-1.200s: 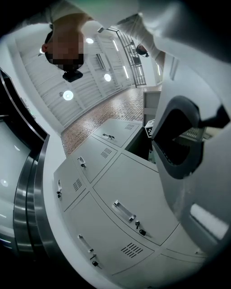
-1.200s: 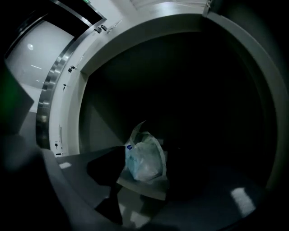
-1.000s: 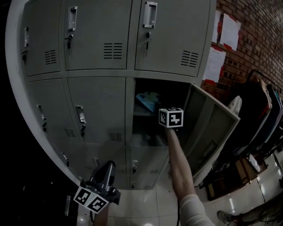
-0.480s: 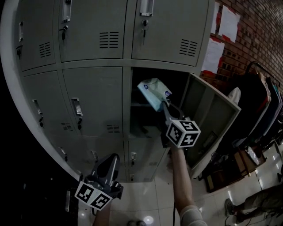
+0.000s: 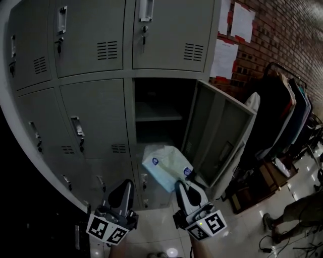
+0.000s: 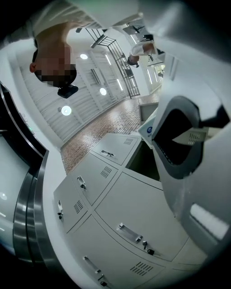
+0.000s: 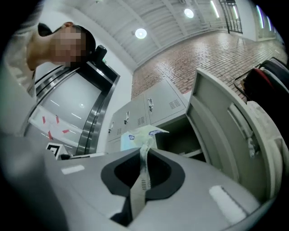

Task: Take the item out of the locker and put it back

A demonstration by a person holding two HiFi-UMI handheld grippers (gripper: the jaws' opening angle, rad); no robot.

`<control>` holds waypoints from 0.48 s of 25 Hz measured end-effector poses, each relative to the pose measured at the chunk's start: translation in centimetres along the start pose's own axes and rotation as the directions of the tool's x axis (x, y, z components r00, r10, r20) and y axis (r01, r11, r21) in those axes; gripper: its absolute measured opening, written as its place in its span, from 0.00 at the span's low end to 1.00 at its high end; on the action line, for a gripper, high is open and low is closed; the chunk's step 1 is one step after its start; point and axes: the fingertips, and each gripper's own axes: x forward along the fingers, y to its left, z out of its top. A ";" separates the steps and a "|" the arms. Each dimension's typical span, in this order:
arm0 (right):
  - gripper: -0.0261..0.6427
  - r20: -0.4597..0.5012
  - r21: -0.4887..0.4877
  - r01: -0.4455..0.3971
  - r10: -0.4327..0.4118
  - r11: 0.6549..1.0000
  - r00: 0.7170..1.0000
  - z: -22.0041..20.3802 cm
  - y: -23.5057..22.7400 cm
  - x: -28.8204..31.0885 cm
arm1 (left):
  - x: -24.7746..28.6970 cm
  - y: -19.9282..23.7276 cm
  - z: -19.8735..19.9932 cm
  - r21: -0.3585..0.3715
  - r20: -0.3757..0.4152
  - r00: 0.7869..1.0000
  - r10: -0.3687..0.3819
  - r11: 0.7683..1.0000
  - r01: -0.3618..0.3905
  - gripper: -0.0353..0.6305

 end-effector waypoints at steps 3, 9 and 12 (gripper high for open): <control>0.06 0.010 0.021 -0.014 0.014 1.000 1.000 -0.8 1.1 -1.5 | -0.4 -0.3 -0.6 0.019 0.009 0.999 0.030 0.999 -0.031 0.06; 0.06 0.044 0.006 -0.012 0.012 1.000 0.999 0.7 1.8 -3.1 | -1.3 0.1 -0.1 -0.005 0.036 0.996 0.084 0.996 -0.084 0.06; 0.06 0.070 0.028 -0.011 0.009 1.000 0.997 1.4 1.7 -3.7 | -1.7 0.4 0.2 -0.021 0.053 0.992 0.115 0.993 -0.114 0.06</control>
